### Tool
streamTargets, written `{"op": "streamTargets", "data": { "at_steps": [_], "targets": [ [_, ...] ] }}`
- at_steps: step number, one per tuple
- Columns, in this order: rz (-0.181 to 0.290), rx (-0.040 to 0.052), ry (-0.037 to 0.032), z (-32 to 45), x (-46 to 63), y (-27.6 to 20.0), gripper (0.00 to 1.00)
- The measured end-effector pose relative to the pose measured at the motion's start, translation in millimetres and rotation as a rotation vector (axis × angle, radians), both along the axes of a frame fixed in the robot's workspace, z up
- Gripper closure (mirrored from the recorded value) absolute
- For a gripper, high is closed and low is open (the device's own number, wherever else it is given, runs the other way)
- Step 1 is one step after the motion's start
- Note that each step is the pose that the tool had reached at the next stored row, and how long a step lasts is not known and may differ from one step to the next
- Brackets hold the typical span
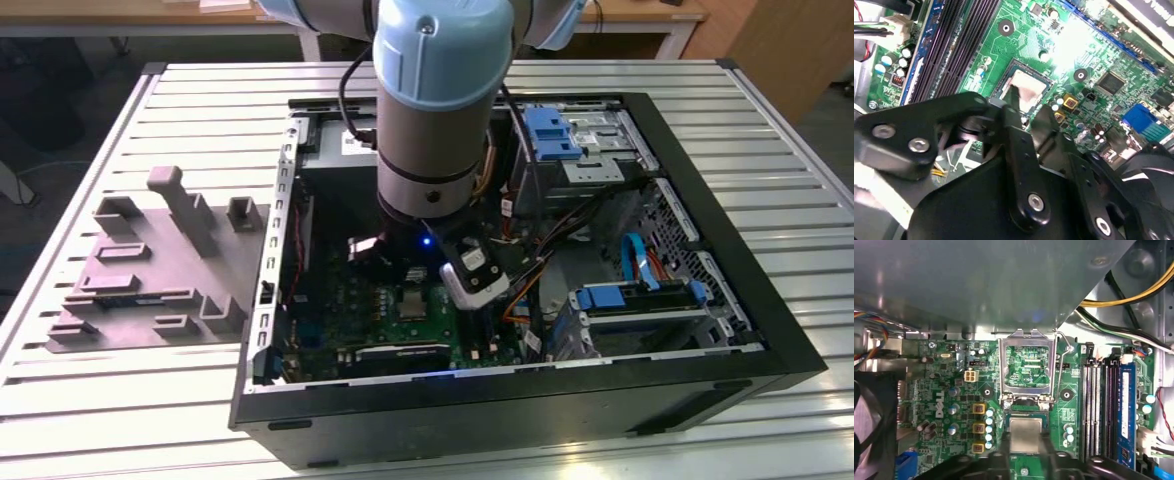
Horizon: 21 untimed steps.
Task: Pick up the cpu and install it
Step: 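Place the cpu into insertion slot, then close the cpu cover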
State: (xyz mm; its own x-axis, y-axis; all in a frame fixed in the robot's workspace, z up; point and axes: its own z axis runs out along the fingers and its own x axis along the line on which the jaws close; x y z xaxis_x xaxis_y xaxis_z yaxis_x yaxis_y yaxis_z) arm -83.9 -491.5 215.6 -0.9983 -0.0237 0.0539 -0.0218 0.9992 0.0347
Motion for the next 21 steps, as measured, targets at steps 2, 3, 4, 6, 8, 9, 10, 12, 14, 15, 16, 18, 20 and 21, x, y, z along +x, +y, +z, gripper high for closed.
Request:
{"op": "streamTargets", "data": {
  "at_steps": [2,3,4,6,8,9,10,12,14,15,16,18,20,21],
  "targets": [
    [0.000,0.0002,0.0000,0.0,0.0,0.0,0.71],
    [0.000,0.0001,0.0001,0.0,0.0,0.0,0.77],
    [0.000,-0.0001,0.0001,0.2,0.0,0.0,0.83],
    [0.000,-0.0001,0.0001,0.2,0.0,0.0,0.89],
    [0.000,0.0000,0.0001,0.2,0.0,0.0,0.89],
    [0.000,-0.0001,0.0001,0.2,0.0,0.0,0.89],
    [0.000,-0.0001,0.0001,0.2,0.0,0.0,0.89],
    [0.000,-0.0001,0.0001,0.5,0.0,0.0,0.89],
    [0.000,-0.0001,0.0001,0.7,0.0,0.0,0.89],
    [0.000,-0.0001,0.0001,0.7,0.0,0.0,0.89],
    [0.000,-0.0001,0.0001,0.7,0.0,0.0,0.89],
    [0.000,-0.0001,0.0001,0.8,0.0,0.0,0.89],
    [0.000,-0.0001,0.0001,0.8,0.0,0.0,0.89],
    [0.000,-0.0001,0.0002,0.8,0.0,0.0,0.89]
  ]
}}
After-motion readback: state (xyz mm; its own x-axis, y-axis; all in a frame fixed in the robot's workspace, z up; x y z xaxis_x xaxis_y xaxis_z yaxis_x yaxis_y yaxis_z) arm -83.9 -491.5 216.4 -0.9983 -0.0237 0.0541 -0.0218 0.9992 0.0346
